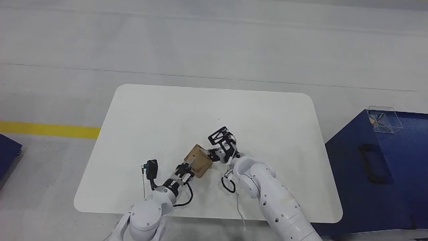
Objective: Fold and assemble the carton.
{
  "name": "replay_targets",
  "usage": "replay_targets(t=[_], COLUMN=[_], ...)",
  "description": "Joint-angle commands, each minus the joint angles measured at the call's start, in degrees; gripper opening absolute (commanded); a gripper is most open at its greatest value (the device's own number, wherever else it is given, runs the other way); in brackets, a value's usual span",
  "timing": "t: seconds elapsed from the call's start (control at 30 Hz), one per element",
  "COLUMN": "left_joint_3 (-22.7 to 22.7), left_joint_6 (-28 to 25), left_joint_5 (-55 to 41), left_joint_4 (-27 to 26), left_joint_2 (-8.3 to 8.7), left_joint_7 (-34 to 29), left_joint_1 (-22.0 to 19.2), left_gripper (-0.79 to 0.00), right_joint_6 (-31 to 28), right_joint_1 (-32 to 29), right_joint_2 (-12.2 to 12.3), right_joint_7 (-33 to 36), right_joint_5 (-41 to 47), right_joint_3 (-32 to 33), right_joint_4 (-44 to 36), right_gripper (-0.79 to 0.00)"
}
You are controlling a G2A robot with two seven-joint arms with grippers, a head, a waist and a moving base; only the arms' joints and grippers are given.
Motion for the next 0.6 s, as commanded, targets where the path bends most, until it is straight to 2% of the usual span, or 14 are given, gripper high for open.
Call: replay_targets(t=[0.0, 0.03, 0.1, 0.37, 0.43, 0.5, 0.57], left_joint_3=[-0.28, -0.39, -0.64, -0.64, -0.64, -1.14, -1.01], left_joint_6=[-3.24, -4.68, -7.64, -7.64, -7.64, -9.13, -12.12], left_joint_5=[2.92, 4.38, 6.85, 6.85, 6.85, 10.88, 19.68], left_joint_4=[-1.46, -1.98, -3.12, -3.12, -3.12, -2.49, -1.8], left_joint_2=[0.28, 0.43, 0.6, 0.6, 0.6, 0.74, 1.06], left_joint_7=[0.71, 0.83, 2.43, 2.43, 2.43, 4.79, 8.17], left_joint_1=[1.42, 2.12, 3.09, 3.09, 3.09, 2.4, 1.83], left_gripper=[-0.206, -0.006, 0.0, 0.0, 0.0, 0.0, 0.0], right_joint_6=[0.09, 0.06, -1.19, -1.19, 1.72, 5.36, 5.81], right_joint_1=[-0.84, -1.43, -2.4, -2.4, -2.57, -4.32, -5.87], right_joint_2=[0.22, 0.37, 0.67, 0.67, 0.84, 0.95, 1.27], right_joint_7=[-1.24, -1.57, -1.26, -1.26, -1.97, -4.28, -5.34], right_joint_5=[0.12, 0.22, 1.78, 1.78, -0.66, -1.06, 0.67], right_joint_3=[0.81, 1.29, 2.53, 2.53, 3.1, 4.08, 6.11], right_joint_4=[-1.53, -2.31, -3.98, -3.98, -4.41, -6.25, -7.65], right_gripper=[0.0, 0.0, 0.0, 0.0, 0.0, 0.0, 0.0])
